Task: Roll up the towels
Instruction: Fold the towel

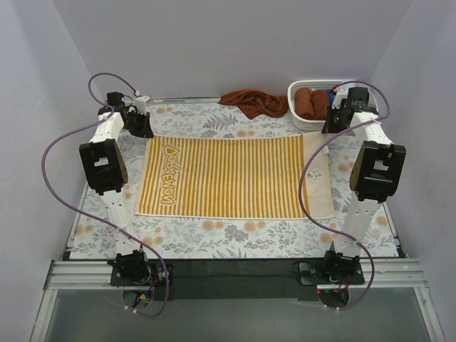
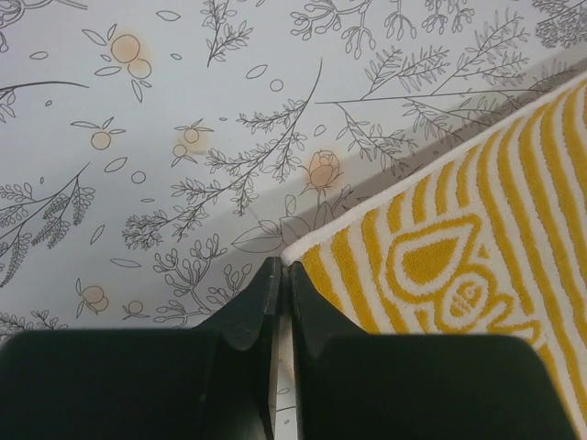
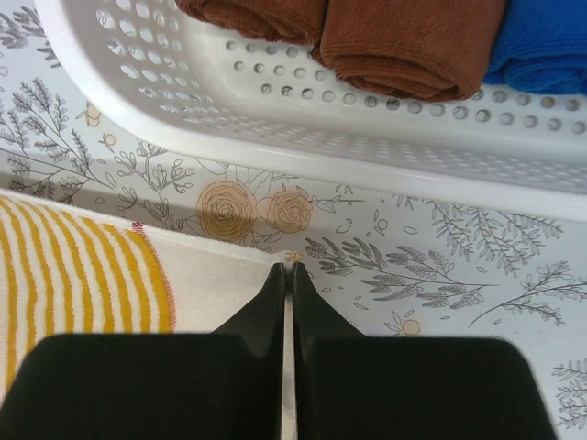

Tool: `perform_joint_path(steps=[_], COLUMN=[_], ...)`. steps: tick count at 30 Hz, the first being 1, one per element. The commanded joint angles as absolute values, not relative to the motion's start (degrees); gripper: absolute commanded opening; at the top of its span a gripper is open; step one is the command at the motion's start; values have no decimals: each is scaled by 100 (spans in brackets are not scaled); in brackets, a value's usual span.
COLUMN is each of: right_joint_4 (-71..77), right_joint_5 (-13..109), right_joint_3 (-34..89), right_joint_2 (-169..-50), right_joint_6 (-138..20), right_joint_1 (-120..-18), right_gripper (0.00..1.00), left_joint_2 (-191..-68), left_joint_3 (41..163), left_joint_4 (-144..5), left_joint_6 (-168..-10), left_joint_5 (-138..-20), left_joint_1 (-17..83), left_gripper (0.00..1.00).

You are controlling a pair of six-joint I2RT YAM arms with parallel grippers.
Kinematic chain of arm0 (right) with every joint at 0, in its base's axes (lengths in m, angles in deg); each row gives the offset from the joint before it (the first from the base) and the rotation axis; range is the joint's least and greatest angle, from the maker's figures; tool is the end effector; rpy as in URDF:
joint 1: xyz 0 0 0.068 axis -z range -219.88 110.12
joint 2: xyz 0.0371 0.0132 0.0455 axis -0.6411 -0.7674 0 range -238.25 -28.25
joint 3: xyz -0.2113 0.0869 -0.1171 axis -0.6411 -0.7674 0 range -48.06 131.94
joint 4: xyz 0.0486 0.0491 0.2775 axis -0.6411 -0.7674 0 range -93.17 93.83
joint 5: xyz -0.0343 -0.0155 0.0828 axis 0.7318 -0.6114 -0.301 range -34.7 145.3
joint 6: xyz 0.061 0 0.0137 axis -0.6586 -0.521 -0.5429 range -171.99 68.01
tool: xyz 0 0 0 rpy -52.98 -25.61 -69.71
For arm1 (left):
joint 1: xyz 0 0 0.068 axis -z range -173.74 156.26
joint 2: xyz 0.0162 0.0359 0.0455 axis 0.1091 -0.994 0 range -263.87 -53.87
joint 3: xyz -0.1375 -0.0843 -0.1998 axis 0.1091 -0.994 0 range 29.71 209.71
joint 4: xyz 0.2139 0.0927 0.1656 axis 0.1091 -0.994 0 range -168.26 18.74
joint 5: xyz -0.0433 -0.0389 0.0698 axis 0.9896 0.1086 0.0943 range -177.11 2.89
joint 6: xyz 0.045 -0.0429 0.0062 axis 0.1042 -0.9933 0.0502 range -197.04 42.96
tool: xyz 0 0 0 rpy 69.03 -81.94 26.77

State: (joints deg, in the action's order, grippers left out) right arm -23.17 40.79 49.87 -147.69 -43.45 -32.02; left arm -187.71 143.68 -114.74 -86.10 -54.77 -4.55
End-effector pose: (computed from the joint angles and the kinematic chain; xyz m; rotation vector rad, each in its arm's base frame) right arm 0.4923 -0.0559 0.1954 -0.1292 2.3855 0.1717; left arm 0.5134 0.0721 0.1541 -0.2703 2.5693 -0.7379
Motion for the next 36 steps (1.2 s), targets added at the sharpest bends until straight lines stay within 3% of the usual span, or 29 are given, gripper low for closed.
perform_joint_path(steps=[1, 8, 18, 25, 36], right_joint_4=[-2271, -2490, -2991, -3737, -4371], right_joint_5=[3983, 3886, 3745, 4105, 4405], right_joint_3=[5345, 5442, 4449, 3887, 2974], right_joint_2=[-14339, -14093, -13224, -12810, -12914], right_joint_6=[-4381, -4153, -3503, -2853, -2114], right_joint_1=[-3012, -2872, -2722, -2547, -2238], right_gripper=[1, 1, 1, 1, 1], left_joint_2=[-18272, -17692, -16971, -16400, -16100], left_joint_3=[14292, 13949, 13281, 12525, 11418], left_joint_4=[-11249, -11010, -12757, -13594, -13648], left_joint_6=[-8689, -8522, -6686, -5868, -5674], left_joint_5=[-5038, -4572, -4053, -4413, -5055], left_joint_1=[-534, -806, -1044, -1263, -1422], left_gripper=[0, 0, 0, 0, 0])
